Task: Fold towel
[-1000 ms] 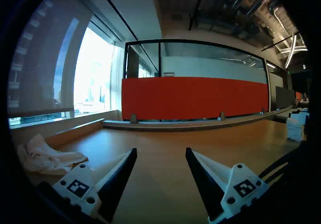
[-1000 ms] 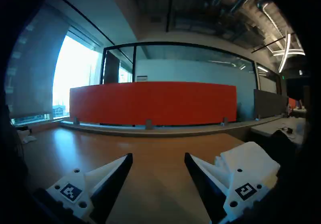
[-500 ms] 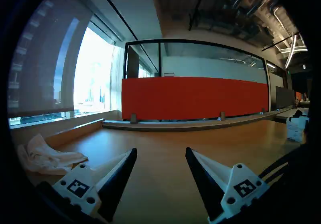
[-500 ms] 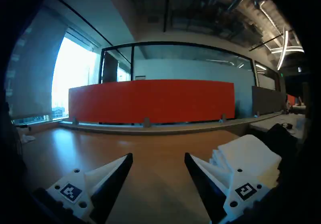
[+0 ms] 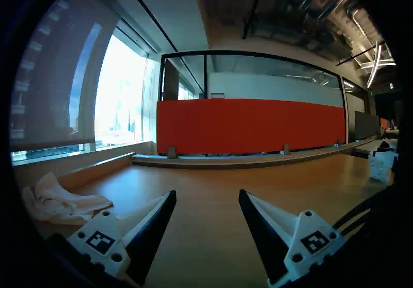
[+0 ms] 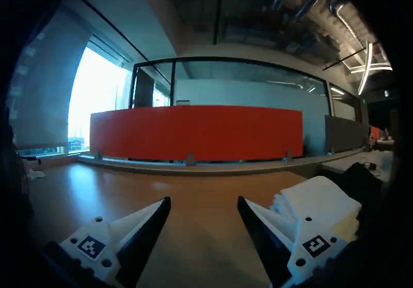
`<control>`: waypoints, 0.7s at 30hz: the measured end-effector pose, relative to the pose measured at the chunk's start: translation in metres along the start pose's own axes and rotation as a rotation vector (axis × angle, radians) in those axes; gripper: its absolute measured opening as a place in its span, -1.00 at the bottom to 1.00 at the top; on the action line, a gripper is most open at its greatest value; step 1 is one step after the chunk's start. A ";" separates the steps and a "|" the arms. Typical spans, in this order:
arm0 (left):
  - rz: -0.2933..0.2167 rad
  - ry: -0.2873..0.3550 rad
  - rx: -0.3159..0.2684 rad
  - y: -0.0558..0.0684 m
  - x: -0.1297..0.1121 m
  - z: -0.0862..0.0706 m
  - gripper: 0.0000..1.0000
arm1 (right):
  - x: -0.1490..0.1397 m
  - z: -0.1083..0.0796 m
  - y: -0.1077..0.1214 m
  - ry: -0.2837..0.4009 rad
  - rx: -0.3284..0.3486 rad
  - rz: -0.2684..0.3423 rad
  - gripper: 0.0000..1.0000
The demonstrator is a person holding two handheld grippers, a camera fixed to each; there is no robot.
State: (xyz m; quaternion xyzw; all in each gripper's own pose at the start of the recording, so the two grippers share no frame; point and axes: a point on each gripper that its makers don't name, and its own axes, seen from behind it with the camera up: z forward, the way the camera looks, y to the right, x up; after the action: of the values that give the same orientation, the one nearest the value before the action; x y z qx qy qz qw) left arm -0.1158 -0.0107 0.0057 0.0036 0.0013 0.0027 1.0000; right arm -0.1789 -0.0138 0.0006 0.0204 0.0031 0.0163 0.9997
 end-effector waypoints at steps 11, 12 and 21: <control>0.000 0.000 0.000 0.000 0.001 0.000 0.79 | -0.003 0.001 0.001 -0.002 -0.003 -0.001 1.00; 0.000 0.000 0.000 0.000 0.001 0.000 0.79 | -0.003 0.001 0.001 -0.002 -0.003 0.000 1.00; 0.001 -0.001 0.000 0.000 0.001 0.000 0.91 | -0.004 0.000 0.001 -0.002 -0.003 0.000 1.00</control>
State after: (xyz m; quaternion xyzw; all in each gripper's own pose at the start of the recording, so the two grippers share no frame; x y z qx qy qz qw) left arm -0.1144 -0.0105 0.0054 0.0036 0.0008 0.0034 1.0000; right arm -0.1826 -0.0129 0.0011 0.0188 0.0019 0.0162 0.9997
